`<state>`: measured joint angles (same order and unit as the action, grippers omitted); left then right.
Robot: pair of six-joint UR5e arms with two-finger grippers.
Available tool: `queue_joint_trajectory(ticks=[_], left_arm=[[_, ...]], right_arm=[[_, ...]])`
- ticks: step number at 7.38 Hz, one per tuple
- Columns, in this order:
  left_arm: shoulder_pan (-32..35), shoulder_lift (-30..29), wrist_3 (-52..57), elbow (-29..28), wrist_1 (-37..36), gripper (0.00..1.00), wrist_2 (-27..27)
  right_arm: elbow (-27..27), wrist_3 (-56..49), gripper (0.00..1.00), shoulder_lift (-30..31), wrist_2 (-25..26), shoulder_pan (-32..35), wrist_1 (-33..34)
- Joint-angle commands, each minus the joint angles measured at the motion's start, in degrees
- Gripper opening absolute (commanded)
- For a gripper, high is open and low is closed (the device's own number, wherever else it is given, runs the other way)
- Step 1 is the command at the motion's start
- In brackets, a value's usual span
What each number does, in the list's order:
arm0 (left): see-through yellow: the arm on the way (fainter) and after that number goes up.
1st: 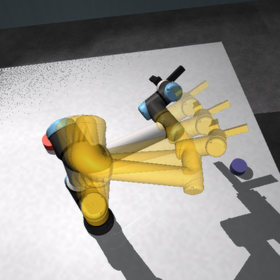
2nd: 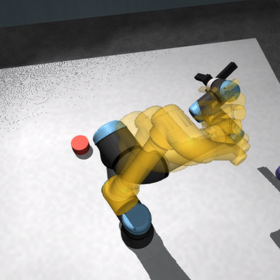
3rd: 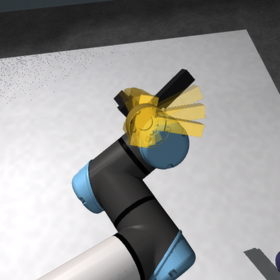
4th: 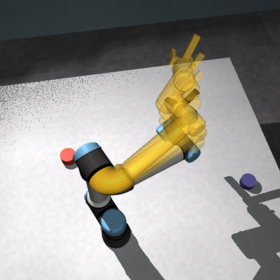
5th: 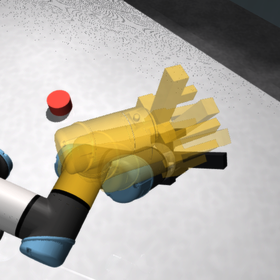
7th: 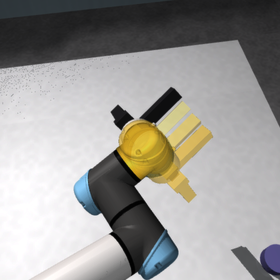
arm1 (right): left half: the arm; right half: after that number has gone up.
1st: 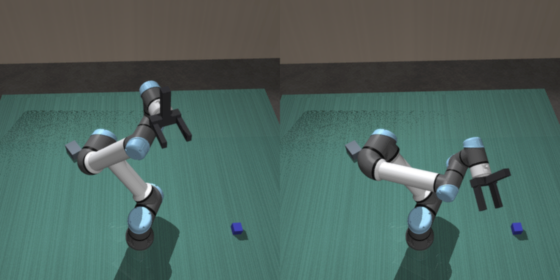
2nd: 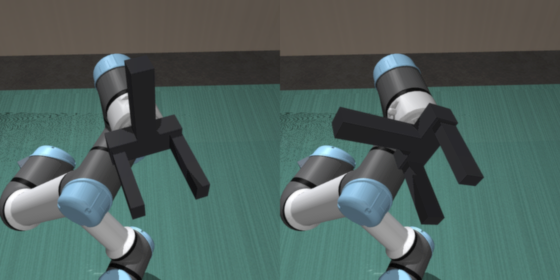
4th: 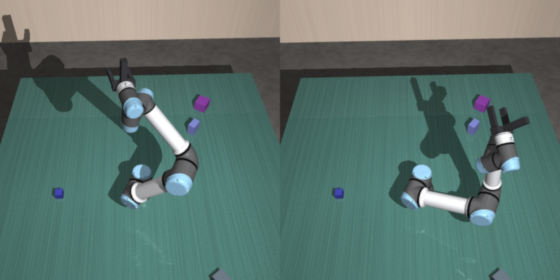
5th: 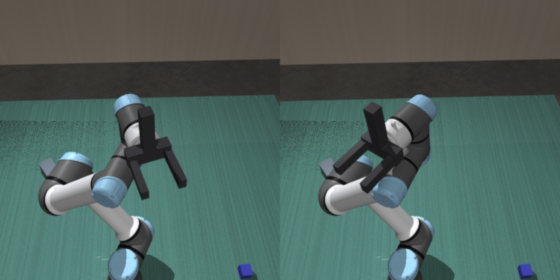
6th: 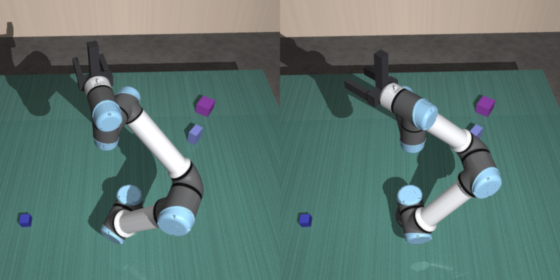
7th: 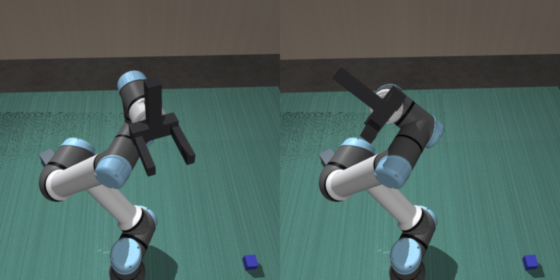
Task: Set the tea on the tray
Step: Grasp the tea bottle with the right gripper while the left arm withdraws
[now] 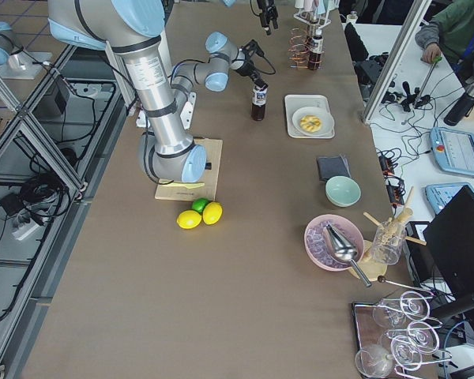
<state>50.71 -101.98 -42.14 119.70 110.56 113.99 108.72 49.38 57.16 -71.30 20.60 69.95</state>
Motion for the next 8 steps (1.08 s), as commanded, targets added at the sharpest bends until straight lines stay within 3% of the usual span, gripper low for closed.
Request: queue_joint_trajectory(ticks=[1,7,8], left_arm=[[-0.08,-0.14,-0.05,-0.16,0.0,0.99,0.0],[-0.17,-0.85,-0.05,-0.6,0.0,0.99,0.0],[-0.17,-0.85,-0.05,-0.6,0.0,0.99,0.0]], right_arm=[[-0.18,-0.33,0.79,0.4,0.98,-0.47,0.09],[-0.36,-0.43,0.69,0.23,1.51,-0.82,0.09],[-0.36,-0.43,0.5,0.23,1.51,-0.91,0.09]])
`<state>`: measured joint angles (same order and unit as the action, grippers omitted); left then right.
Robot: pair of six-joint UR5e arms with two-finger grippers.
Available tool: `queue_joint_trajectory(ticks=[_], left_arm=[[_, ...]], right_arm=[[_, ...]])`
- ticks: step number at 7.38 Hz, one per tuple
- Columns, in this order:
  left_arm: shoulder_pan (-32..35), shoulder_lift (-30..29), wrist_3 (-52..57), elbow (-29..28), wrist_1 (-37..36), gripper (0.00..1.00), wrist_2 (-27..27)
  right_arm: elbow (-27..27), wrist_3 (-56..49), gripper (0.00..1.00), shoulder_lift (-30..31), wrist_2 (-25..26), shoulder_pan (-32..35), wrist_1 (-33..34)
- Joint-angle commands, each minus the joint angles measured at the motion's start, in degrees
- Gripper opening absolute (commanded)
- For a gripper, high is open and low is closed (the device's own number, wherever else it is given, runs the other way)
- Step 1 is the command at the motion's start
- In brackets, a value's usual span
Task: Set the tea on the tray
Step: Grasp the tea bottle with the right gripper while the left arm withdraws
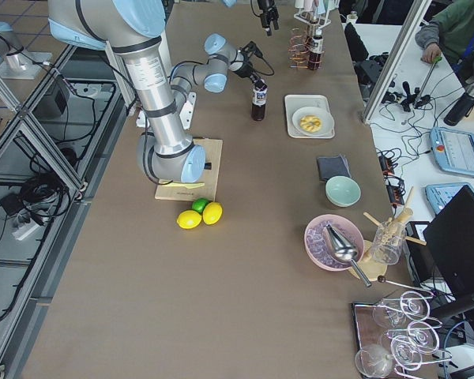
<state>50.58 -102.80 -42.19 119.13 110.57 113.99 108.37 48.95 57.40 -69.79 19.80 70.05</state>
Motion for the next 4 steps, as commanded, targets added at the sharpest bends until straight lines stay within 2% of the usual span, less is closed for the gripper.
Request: queue_joint_trajectory(ticks=[1,2,4], left_arm=[[-0.04,-0.03,0.0,-0.04,0.0,0.99,0.0],[0.05,-0.03,0.0,-0.04,0.0,0.99,0.09],[0.05,-0.12,0.09,0.05,0.0,0.99,0.09]], right_arm=[[0.17,0.35,0.18,-0.01,0.09,-0.11,0.0],[0.17,0.7,0.0,-0.01,0.09,-0.11,-0.09],[1.14,0.79,0.0,-0.53,0.0,-0.11,-0.09]])
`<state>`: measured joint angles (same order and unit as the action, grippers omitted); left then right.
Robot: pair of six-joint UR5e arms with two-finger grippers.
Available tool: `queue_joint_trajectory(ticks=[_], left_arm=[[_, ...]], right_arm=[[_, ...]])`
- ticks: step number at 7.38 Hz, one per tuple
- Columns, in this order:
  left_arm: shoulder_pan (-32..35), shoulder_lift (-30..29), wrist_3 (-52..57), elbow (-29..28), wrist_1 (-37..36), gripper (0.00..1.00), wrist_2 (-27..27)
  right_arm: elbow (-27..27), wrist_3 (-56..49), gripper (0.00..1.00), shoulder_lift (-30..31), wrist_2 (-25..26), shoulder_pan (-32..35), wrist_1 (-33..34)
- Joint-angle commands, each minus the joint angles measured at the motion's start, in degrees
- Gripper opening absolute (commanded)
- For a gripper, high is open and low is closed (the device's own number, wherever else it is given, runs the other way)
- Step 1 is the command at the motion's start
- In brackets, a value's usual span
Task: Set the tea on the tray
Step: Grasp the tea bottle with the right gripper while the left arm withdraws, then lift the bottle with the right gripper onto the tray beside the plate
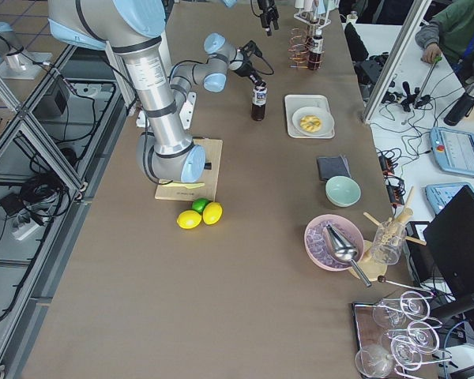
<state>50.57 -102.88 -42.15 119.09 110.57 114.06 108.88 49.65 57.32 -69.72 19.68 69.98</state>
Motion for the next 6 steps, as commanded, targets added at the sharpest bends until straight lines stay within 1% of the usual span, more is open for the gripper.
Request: queue_joint_trajectory(ticks=[1,2,3,4,5,6], left_arm=[[-0.03,-0.04,0.05,0.09,0.0,0.99,0.11],[0.06,-0.04,0.05,0.17,0.0,0.99,0.11],[0.06,0.05,0.05,0.26,0.0,0.99,0.11],[0.23,0.22,0.22,0.52,0.0,0.99,0.11],[1.71,0.75,0.48,0.61,-0.17,0.99,2.02],[5.65,1.97,0.75,0.0,-0.52,0.99,7.78]], right_arm=[[0.63,0.1,0.0,-0.98,-0.42,0.79,-0.02],[0.54,0.1,0.0,-2.29,-0.68,2.27,0.24],[0.28,0.1,0.0,-4.56,-1.29,4.55,2.07],[-0.86,0.45,0.0,-8.24,-2.69,7.71,6.09],[-4.61,1.67,0.0,-12.11,-3.84,10.0,7.18],[-10.48,2.55,0.0,-16.67,-4.02,10.98,7.01]])
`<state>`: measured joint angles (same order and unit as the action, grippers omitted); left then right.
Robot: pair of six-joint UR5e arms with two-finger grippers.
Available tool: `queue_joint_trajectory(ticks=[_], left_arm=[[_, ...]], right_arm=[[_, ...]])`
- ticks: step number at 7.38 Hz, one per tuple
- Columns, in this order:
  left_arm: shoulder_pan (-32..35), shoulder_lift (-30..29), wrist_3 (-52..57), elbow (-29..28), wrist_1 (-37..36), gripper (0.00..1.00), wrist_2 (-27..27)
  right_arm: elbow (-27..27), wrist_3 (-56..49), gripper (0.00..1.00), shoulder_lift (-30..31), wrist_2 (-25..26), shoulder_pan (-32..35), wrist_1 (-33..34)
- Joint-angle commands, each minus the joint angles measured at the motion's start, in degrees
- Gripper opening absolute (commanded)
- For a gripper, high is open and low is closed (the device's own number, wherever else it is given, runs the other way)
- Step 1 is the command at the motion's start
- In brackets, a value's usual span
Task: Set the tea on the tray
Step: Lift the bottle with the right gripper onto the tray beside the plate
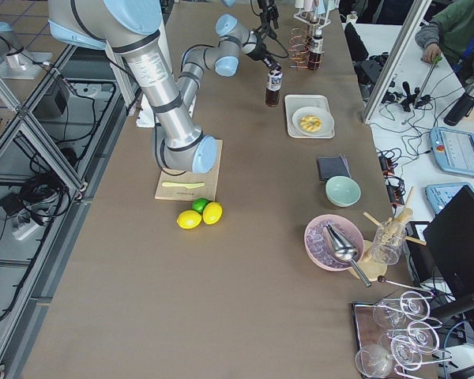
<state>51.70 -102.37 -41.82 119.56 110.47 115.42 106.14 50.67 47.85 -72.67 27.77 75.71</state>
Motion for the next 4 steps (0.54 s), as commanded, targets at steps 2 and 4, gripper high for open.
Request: queue_joint_trajectory(ticks=[2,4], left_arm=[[14.17,8.3,8.27,-1.43,-0.86,0.99,16.11],[21.92,11.92,20.4,-4.5,-2.27,1.0,20.26]], right_arm=[[-18.28,4.17,0.0,-14.68,-0.98,3.7,0.93],[-28.56,4.7,0.0,-19.62,-0.98,4.66,-1.68]])
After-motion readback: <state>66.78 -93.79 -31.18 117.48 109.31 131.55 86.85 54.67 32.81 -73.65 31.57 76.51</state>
